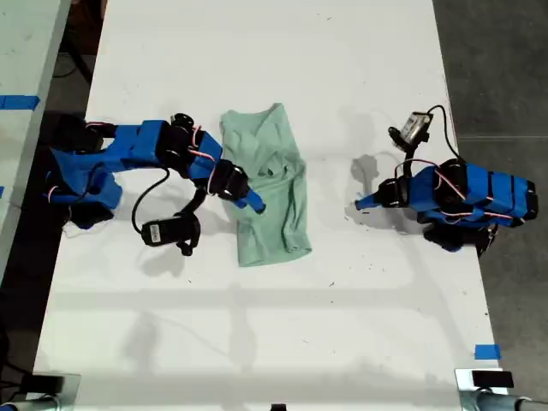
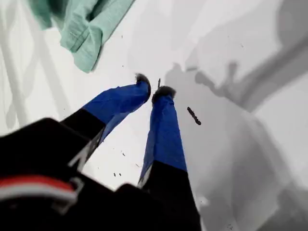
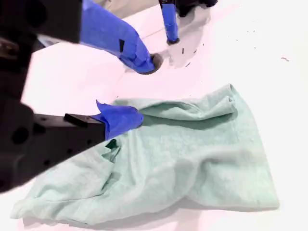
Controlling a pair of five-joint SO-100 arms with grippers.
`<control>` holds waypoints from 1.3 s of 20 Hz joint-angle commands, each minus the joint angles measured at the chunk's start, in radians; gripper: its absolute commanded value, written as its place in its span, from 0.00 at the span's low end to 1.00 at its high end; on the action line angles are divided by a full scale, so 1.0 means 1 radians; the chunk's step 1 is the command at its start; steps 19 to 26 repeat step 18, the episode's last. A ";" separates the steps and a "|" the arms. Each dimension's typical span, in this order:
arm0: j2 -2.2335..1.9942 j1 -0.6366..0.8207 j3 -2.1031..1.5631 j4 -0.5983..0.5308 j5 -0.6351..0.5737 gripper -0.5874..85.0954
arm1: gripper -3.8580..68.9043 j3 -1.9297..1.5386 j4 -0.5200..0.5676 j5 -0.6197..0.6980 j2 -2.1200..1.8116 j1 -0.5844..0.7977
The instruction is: Fold t shirt
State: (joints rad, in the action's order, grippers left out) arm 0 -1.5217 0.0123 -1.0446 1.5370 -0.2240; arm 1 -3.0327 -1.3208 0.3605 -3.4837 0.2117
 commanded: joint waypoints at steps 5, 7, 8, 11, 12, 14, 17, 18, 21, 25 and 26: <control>-0.052 -0.008 -0.052 0.037 0.037 0.16 | 0.13 -0.078 -0.006 0.017 -0.017 0.003; -0.241 -0.003 -0.219 0.055 0.084 0.16 | 0.13 -0.078 -0.006 0.020 -0.017 0.003; -0.408 0.020 -0.382 0.035 0.110 0.16 | 0.13 -0.078 -0.006 0.025 -0.017 0.009; -1.051 0.103 -1.012 -0.206 0.153 0.15 | 0.13 -0.078 -0.006 0.023 -0.017 0.009; -1.161 0.110 -1.177 -0.258 0.179 0.15 | 0.13 -0.078 -0.005 0.023 -0.017 0.011; -1.223 0.080 -1.414 -0.399 0.232 0.15 | 0.13 -0.078 -0.005 0.023 -0.017 0.014; -1.328 0.072 -1.759 -0.676 0.262 0.14 | 0.13 -0.080 -0.005 0.020 -0.017 0.011; -1.431 0.081 -1.878 -0.724 0.272 0.13 | 0.12 -0.080 -0.005 0.017 -0.017 0.008; -1.431 0.081 -1.878 -0.724 0.272 0.13 | 0.12 -0.080 -0.005 0.017 -0.017 0.008; -1.431 0.081 -1.878 -0.724 0.272 0.13 | 0.12 -0.080 -0.005 0.017 -0.017 0.008; -1.431 0.081 -1.878 -0.724 0.272 0.13 | 0.12 -0.080 -0.005 0.017 -0.017 0.008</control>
